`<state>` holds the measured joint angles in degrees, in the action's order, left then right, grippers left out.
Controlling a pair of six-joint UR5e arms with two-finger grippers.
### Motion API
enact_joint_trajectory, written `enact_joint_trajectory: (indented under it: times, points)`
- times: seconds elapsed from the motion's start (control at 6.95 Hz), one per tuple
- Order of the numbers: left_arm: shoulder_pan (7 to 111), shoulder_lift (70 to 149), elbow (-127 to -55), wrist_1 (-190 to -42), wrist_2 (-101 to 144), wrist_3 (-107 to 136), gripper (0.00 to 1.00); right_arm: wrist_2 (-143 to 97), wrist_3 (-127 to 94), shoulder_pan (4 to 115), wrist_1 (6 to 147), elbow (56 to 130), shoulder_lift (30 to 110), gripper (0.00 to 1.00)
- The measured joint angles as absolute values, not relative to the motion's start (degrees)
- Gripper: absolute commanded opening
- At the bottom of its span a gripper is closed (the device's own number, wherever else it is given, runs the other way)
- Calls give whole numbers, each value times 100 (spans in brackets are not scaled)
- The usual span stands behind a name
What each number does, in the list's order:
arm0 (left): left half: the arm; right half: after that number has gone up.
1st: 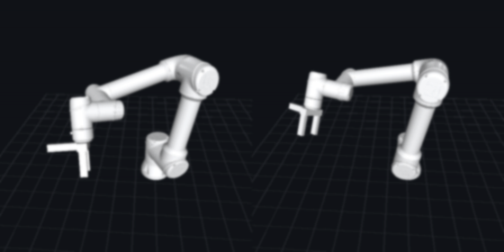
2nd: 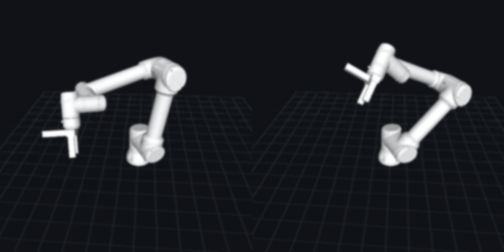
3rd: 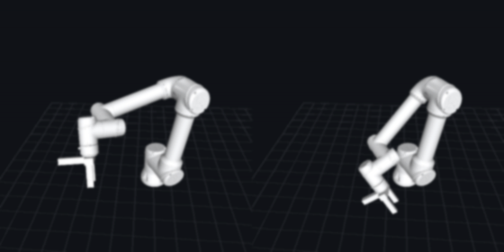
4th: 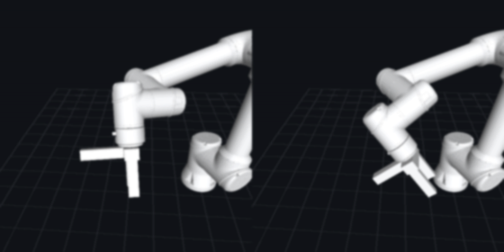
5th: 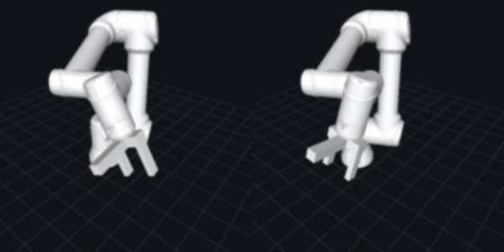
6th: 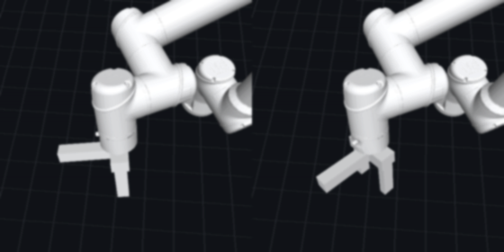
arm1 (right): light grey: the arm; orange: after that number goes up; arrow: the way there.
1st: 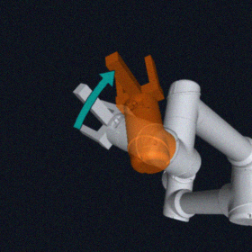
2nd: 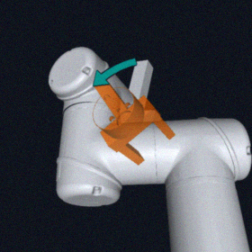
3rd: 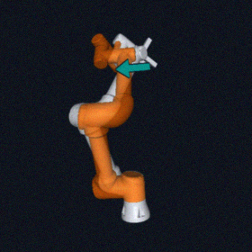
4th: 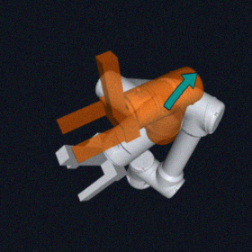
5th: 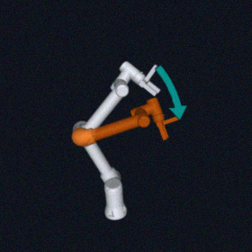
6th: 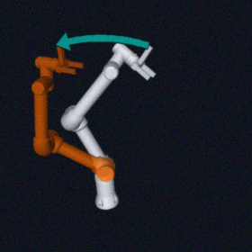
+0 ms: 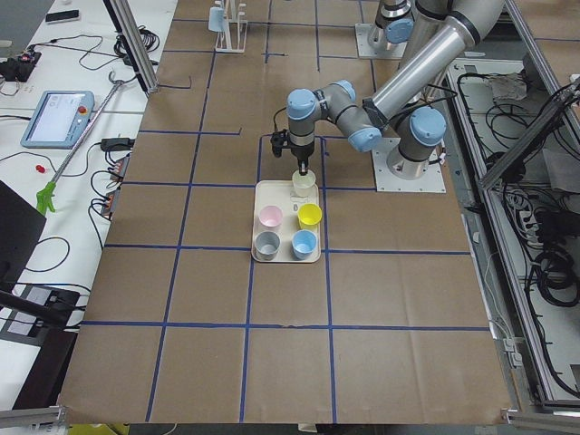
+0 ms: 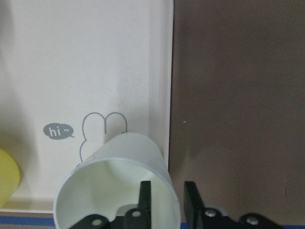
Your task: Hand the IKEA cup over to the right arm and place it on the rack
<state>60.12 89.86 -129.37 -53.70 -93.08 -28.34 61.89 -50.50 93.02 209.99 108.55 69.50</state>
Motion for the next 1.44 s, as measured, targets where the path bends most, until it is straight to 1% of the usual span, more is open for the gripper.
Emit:
enact_joint_trajectory:
  times: [0.29, 0.43, 0.86, 1.01, 1.29, 1.44]
  points:
    - [6023, 8908, -12723, -5584, -9308, -2830, 0, 6168, -5911, 9416, 20710, 10966, 6942, 100]
    - [6037, 8854, -12326, -6065, -9305, -2828, 0, 6154, -6290, 9442, 20668, 11058, 6930, 100]
    - [6070, 8986, -10487, -7872, -9263, -2822, 0, 6150, -6910, 9472, 20669, 11417, 6948, 100]
    - [6149, 9113, -9999, -8191, -9231, -2836, 0, 6175, -6940, 9489, 20681, 11498, 6951, 100]
    - [6485, 9359, -9335, -8295, -8884, -2848, 0, 6178, -7118, 9502, 20699, 11686, 6961, 100]
    - [6591, 9452, -9223, -8036, -8374, -2870, 0, 6173, -7538, 9506, 20704, 11783, 6989, 100]
